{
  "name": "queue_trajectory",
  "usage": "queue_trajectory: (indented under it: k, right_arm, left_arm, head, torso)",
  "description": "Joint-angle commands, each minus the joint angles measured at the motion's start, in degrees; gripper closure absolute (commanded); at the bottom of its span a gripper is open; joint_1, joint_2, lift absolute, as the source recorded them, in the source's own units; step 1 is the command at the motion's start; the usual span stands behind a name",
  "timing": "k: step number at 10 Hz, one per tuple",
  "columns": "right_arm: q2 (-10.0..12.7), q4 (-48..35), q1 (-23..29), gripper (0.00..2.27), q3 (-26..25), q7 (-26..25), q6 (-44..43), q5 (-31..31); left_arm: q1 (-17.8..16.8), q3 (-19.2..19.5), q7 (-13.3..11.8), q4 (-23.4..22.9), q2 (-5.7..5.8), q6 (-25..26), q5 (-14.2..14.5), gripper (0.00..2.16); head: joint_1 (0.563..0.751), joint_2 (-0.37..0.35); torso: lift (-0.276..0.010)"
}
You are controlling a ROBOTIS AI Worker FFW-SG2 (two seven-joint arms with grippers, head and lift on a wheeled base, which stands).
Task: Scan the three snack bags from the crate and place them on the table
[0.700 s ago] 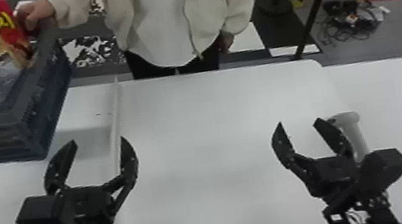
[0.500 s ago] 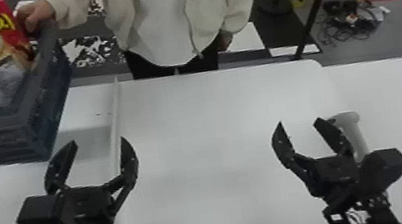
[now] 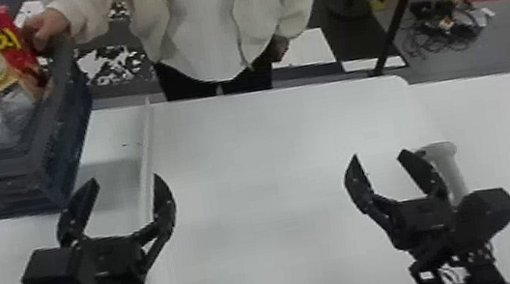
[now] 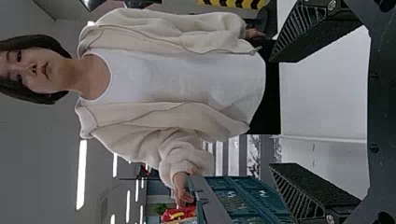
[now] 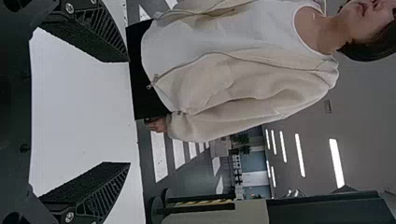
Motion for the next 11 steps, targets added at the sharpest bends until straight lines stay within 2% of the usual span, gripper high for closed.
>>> queue_trajectory:
  k: [1,5,7,9,11]
  right_arm:
    - [0.0,0.1,0.0,0.10,0.0,0.0,0.1,0.0]
    - [0.0,0.2,0.0,0.10,0.0,0.0,0.1,0.0]
    - [0.0,0.3,0.0,0.10,0.0,0.0,0.1,-0.1]
    - [0.0,0.6,-0.2,0.10,0.0,0.0,0.2,-0.1]
    - [0.0,1.1,-0.4,0.10,0.2,0.0,0.2,0.0]
  left_arm:
    - [0.0,0.0,0.0,0.0,-0.15,0.0,0.1,0.08]
    - [0.1,0.0,-0.1,-0.1,-0.15,0.0,0.1,0.08]
    - [0.8,1.1,-0.9,-0.8,-0.15,0.0,1.2,0.08]
    - [2.9,5.4,-3.3,-3.7,-0.15,0.7,3.8,0.08]
    - [4.3,11.5,-7.0,-6.6,-0.15,3.0,8.5,0.08]
  head:
    - [0.695,-0.104]
    - [0.695,-0.104]
    - [0.695,-0.104]
    - [0.695,-0.091]
    - [0.695,-0.055]
  torso:
    - [-0.062]
    - [-0.062]
    - [-0.062]
    - [-0.062]
    - [-0.062]
